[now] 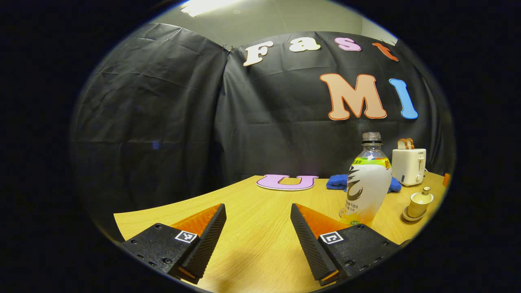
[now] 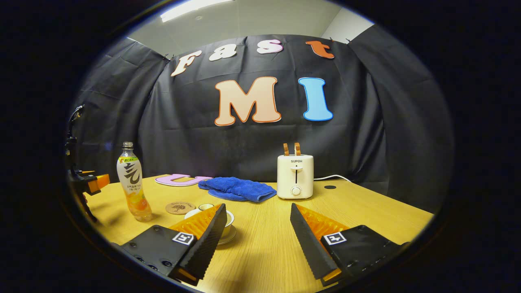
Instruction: Open the teacup lid with one hand, grasp the water bottle and pour water into the teacup with the other hand; after pouring, place the water bottle on the coaster and then close the teacup lid.
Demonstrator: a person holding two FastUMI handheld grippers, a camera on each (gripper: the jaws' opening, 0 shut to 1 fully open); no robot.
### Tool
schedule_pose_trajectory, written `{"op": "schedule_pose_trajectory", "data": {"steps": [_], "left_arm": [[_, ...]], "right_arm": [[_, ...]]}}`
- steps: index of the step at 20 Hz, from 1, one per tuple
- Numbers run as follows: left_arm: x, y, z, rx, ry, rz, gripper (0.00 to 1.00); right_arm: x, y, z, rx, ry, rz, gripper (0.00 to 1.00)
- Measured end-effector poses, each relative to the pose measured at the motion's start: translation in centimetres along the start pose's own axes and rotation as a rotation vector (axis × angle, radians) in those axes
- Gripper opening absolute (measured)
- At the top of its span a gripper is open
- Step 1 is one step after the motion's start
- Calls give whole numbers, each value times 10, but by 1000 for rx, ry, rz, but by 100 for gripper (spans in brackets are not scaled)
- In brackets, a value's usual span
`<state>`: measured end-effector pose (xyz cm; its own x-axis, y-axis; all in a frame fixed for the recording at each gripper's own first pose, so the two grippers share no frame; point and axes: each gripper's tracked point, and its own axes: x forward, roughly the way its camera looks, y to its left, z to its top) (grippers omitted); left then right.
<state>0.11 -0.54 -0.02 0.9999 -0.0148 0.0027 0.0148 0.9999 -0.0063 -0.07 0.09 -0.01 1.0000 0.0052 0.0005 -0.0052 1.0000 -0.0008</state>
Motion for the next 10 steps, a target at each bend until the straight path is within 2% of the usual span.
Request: {"op": "schedule_pose_trajectory", "data": {"steps": [1,2,3,4,10], "left_arm": [[0,0,0,0,1,-1,90],[0,0,0,0,-1,0,93],[0,1,0,1,0,4,93],[0,2,0,2,-1,11,93],[-1,1,0,2,0,9,93]], "right_arm": [[0,0,0,0,0,0,99],[0,0,1,0,0,0,99],[0,0,1,0,0,0,96],[0,0,1,0,1,0,99],[0,0,1,0,0,0,96]]}}
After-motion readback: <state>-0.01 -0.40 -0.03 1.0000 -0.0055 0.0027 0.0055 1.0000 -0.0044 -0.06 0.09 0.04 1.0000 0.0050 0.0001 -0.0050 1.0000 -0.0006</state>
